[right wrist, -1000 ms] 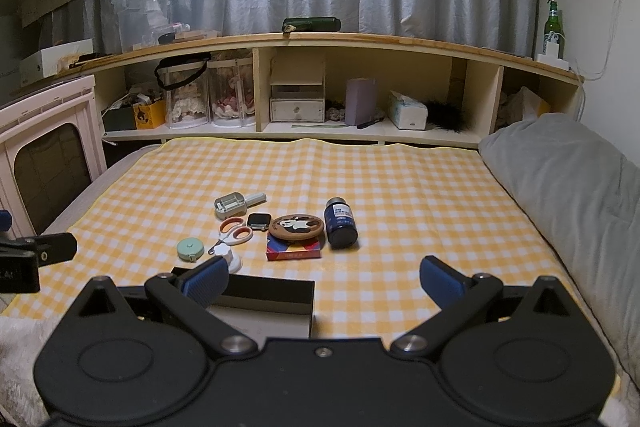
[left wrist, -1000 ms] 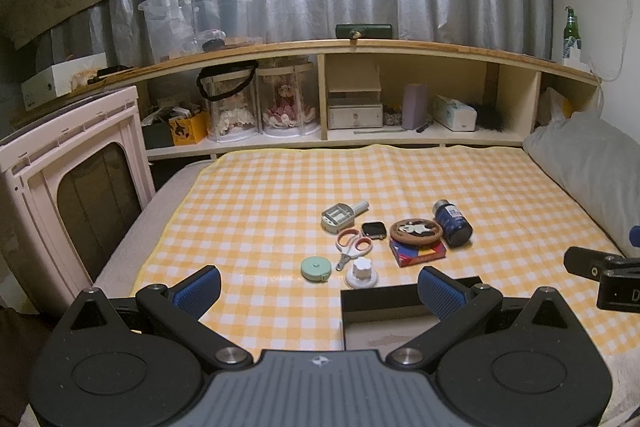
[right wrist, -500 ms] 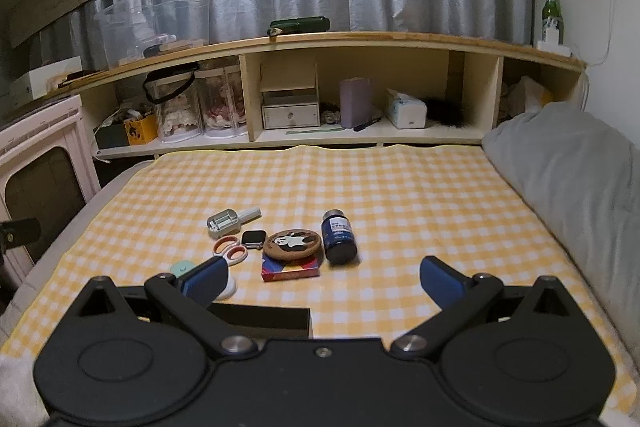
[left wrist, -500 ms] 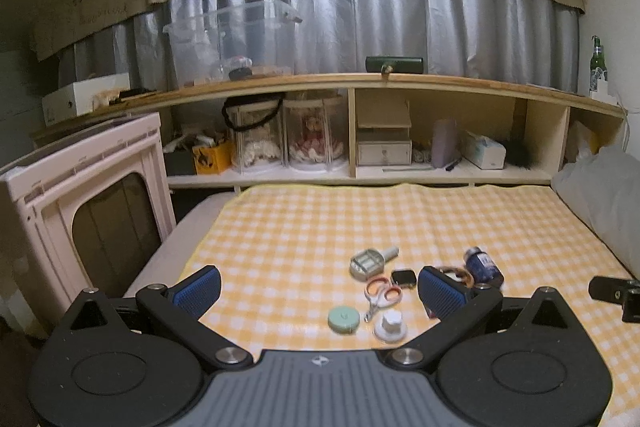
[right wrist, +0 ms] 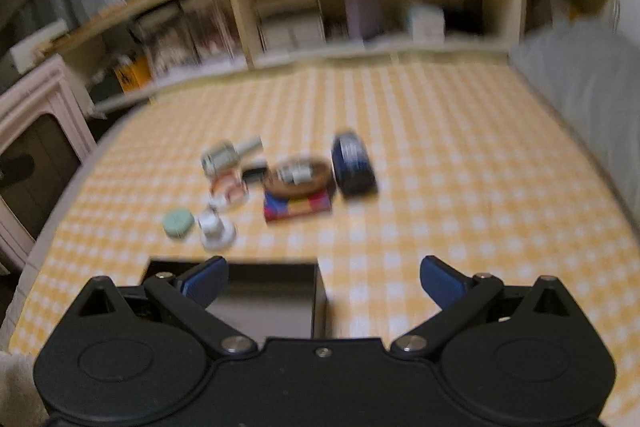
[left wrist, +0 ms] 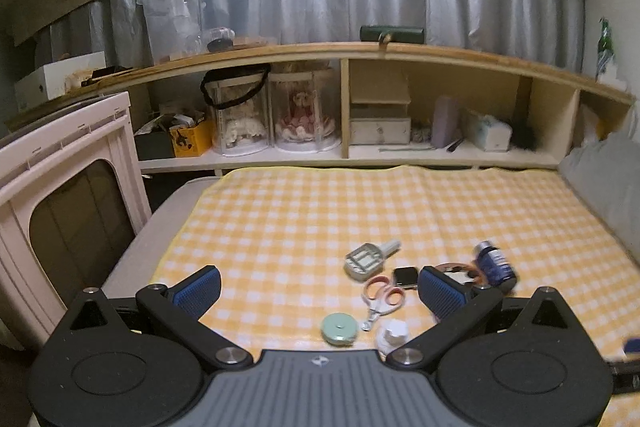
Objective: Organize rigid objects
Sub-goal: 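Move the left tool to the mint-green tape measure and close on it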
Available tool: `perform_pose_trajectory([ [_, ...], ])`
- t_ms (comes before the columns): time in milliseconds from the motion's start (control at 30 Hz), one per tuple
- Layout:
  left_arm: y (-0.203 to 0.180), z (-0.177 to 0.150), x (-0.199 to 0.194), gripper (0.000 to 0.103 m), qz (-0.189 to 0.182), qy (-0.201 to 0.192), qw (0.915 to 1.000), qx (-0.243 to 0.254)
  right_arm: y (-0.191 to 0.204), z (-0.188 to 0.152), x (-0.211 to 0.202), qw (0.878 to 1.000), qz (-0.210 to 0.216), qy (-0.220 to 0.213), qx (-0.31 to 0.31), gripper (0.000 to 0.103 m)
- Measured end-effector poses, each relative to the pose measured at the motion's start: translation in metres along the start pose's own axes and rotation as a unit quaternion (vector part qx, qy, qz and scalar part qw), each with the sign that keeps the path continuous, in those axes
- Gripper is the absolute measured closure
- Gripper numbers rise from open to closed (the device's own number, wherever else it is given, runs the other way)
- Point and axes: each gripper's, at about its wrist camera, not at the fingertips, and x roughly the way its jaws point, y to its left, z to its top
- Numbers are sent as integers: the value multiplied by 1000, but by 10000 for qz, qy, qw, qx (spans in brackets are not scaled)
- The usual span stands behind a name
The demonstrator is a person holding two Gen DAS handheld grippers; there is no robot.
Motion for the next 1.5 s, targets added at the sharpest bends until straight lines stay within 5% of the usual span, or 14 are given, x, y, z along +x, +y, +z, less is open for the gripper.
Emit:
perform_pose_trajectory([
  [67,-2,5,14,0,87,8,9999,124,-5,-5,15,9989,-56,441,122,4],
  [267,-9,15,63,0,-269,123,9987,419,-8,-24,42,9896,243,1358,412,38],
  [400,-17,11,98,0,-461,493,9967,443,0,-31,47,9859,329,1626,229,59],
  [667,-11,-6,155,4,-226,912,9941,551,6,-38,60,9793,161,2016,-1,98],
  [933,4,-29,199,33,-551,1628,9848,252,11,-41,58,9779,127,2087,-63,97],
  [1267,-20,-57,231,33,-687,2123,9715,805,9,-40,59,9766,176,2142,-2,97],
  [1500,-18,-67,249,33,-695,2160,9723,562,7,-40,61,9756,158,2182,169,97],
])
